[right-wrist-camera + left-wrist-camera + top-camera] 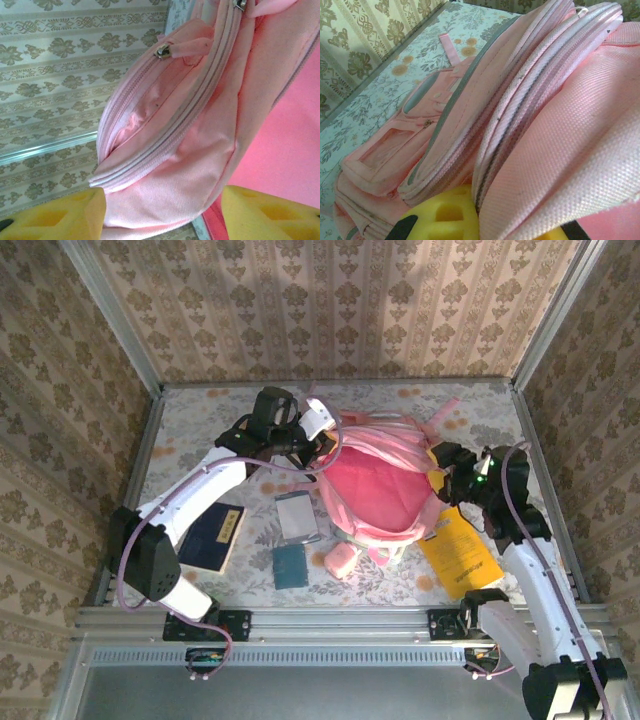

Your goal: Pack the student bag

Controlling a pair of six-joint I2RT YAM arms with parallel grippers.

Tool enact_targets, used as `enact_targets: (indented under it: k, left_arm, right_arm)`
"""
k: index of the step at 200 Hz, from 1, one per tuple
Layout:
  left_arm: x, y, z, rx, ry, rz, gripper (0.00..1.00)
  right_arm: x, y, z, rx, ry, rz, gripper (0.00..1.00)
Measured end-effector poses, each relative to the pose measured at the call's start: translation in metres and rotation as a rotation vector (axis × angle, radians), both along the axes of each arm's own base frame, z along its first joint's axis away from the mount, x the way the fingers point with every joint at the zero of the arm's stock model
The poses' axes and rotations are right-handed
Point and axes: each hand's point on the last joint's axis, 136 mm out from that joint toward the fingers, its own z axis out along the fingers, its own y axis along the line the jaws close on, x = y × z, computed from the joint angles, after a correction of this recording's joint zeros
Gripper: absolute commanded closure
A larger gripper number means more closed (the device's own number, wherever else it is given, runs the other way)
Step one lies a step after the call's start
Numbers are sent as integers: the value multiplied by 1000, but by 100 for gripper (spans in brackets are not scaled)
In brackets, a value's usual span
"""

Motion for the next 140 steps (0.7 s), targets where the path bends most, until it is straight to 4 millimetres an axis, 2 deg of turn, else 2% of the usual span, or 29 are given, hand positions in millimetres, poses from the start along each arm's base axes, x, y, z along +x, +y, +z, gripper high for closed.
enact_targets:
  k: [47,79,109,123,140]
  left_arm:
    - [2,2,1,-2,0,6,100]
    - [2,2,1,-4,0,4,100]
    - [1,2,1,-6,2,2,100]
    - [1,2,1,-5,4,0,100]
    - [0,2,-1,0,10,-1,99]
  right_arm:
    - [-6,0,-8,35,31,-40,22]
    - [2,5,-22,77,47,-66,25]
    - [26,5,-27,100,41,-100,47]
    - [36,4,-26,113,30,-118,70]
    - [44,2,-26,120,21,-145,92]
